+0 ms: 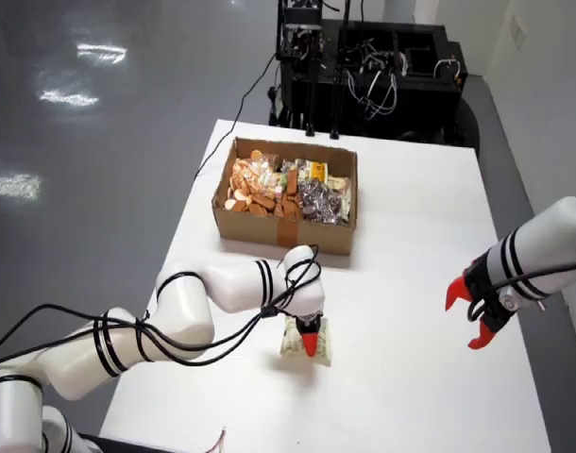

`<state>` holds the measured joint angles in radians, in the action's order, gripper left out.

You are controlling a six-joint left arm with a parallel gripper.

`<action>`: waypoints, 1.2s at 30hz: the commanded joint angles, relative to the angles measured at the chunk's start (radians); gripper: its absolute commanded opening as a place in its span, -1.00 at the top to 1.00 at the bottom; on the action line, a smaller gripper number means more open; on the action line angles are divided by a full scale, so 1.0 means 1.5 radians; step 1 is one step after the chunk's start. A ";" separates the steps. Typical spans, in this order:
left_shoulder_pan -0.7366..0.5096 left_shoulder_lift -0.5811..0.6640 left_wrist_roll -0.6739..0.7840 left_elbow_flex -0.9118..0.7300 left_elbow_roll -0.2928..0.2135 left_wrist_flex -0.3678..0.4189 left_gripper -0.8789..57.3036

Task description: Grasp a snack and put it in the bin.

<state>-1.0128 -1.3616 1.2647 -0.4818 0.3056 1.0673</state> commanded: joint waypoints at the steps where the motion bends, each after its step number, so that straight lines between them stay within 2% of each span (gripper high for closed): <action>1: -0.003 0.000 -0.001 -0.002 0.001 -0.004 -0.23; 10: -0.009 0.000 -0.004 -0.001 -0.002 -0.002 0.25; 16: -0.016 0.000 -0.016 0.016 -0.001 0.015 0.44; 29: -0.021 0.000 -0.088 0.118 0.008 0.088 0.53; 36: -0.016 0.000 -0.150 0.169 0.011 0.111 0.54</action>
<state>-1.0412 -1.3621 1.0702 -0.2504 0.3198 1.2256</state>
